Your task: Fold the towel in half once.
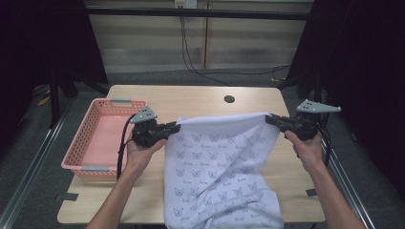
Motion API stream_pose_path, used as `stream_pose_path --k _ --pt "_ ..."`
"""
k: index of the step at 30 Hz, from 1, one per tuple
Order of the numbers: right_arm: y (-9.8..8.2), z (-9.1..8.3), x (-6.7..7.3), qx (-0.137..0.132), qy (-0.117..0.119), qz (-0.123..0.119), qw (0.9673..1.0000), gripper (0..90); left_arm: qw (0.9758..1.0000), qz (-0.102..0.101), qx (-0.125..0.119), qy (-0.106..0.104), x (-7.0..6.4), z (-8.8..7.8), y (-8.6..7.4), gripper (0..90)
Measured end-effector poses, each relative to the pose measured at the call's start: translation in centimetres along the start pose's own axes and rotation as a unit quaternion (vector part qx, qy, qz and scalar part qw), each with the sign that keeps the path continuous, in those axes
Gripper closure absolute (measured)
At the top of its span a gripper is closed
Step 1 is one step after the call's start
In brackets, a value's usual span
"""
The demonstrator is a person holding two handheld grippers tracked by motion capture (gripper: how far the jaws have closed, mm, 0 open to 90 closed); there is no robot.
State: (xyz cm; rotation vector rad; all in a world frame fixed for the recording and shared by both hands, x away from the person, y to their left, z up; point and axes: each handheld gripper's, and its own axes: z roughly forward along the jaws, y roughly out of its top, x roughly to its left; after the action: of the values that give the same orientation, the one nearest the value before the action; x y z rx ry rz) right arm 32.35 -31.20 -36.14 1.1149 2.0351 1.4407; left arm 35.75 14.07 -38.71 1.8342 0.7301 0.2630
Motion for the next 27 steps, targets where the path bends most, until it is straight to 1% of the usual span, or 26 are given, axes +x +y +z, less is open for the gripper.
stream_pose_path --k 3,6,7,8,9,10,11,12,13,14,15,16,17,18,19,20,21,22,23,24,25,26,27 --pt "1.2 0.8 -0.7 -0.001 -0.007 0.002 1.0000 85.7 0.9999 0.005 0.001 0.014 0.7 0.3 1.2 80.8" --pt "2.5 1.9 -1.5 -0.001 -0.016 -0.001 0.9999 85.6 0.9996 0.003 0.001 0.027 2.1 0.9 2.7 80.8" --pt "3.0 2.4 -1.8 0.001 -0.019 -0.001 0.9998 85.6 0.9995 0.002 0.002 0.030 2.4 1.2 3.0 80.8" --pt "3.0 2.4 -1.8 0.001 -0.019 -0.001 0.9998 85.6 0.9995 0.002 0.002 0.030 2.4 1.2 3.0 80.7" --pt "3.3 2.7 -2.0 0.001 -0.023 -0.003 0.9997 85.7 0.9994 0.001 0.003 0.035 3.1 1.8 3.5 80.7" --pt "3.9 3.3 -2.4 0.003 -0.029 -0.004 0.9996 85.6 0.9992 -0.001 0.005 0.040 3.6 2.3 3.8 80.2" --pt "4.1 3.8 -2.7 0.004 -0.033 -0.001 0.9994 85.4 0.9989 -0.001 0.011 0.046 4.2 2.8 4.1 78.8" --pt "4.4 4.3 -3.2 0.006 -0.037 0.000 0.9993 84.3 0.9984 -0.007 0.015 0.054 4.7 3.4 4.4 75.3" --pt "4.4 5.6 -4.2 0.025 -0.062 -0.002 0.9978 71.6 0.9975 -0.011 0.020 0.067 5.3 3.9 4.5 64.4" --pt "4.2 6.3 -4.8 0.042 -0.073 0.001 0.9965 62.4 0.9959 -0.040 0.014 0.080 6.4 4.4 4.3 55.6" --pt "3.9 6.8 -5.3 0.052 -0.093 0.003 0.9943 60.9 0.9947 -0.053 0.017 0.086 6.7 4.6 4.1 51.8" --pt "3.5 7.0 -5.7 0.054 -0.095 0.007 0.9940 58.9 0.9944 -0.049 0.024 0.090 6.8 4.8 3.8 51.1" --pt "3.5 7.0 -5.7 0.054 -0.095 0.007 0.9940 58.9 0.9944 -0.049 0.024 0.090 6.8 4.8 3.8 50.7" --pt "2.7 7.1 -6.2 0.052 -0.097 0.017 0.9938 53.3 0.9960 -0.046 0.035 0.068 6.4 5.1 3.1 51.1" --pt "2.7 7.1 -6.2 0.052 -0.097 0.017 0.9938 53.3 0.9960 -0.046 0.035 0.068 6.4 5.1 3.1 51.4" --pt "1.7 7.0 -6.3 0.053 -0.091 0.018 0.9942 50.6 0.9969 -0.040 0.036 0.058 5.7 5.2 2.5 52.3" --pt "1.7 7.0 -6.3 0.053 -0.091 0.018 0.9942 50.6 0.9969 -0.040 0.036 0.058 5.7 5.2 2.5 52.8" --pt "0.8 6.7 -5.9 0.060 -0.077 0.017 0.9951 48.1 0.9974 -0.041 0.038 0.046 5.1 5.0 2.0 53.1" --pt "0.8 6.7 -5.9 0.060 -0.077 0.017 0.9951 48.1 0.9974 -0.041 0.038 0.046 5.1 5.0 2.0 53.9" --pt "0.3 6.4 -5.6 0.066 -0.071 0.015 0.9952 47.4 0.9978 -0.037 0.042 0.035 4.7 4.8 1.7 53.9" --pt "-0.7 5.6 -4.6 0.065 -0.053 0.017 0.9963 47.1 0.9981 -0.037 0.045 0.023 3.6 4.3 0.8 56.2" --pt "-1.3 5.2 -4.0 0.066 -0.045 0.016 0.9967 46.8 0.9980 -0.035 0.052 0.014 3.1 4.0 0.3 56.4" --pt "-1.3 5.2 -4.0 0.066 -0.045 0.016 0.9967 46.8 0.9980 -0.035 0.052 0.014 3.1 4.0 0.3 58.7"
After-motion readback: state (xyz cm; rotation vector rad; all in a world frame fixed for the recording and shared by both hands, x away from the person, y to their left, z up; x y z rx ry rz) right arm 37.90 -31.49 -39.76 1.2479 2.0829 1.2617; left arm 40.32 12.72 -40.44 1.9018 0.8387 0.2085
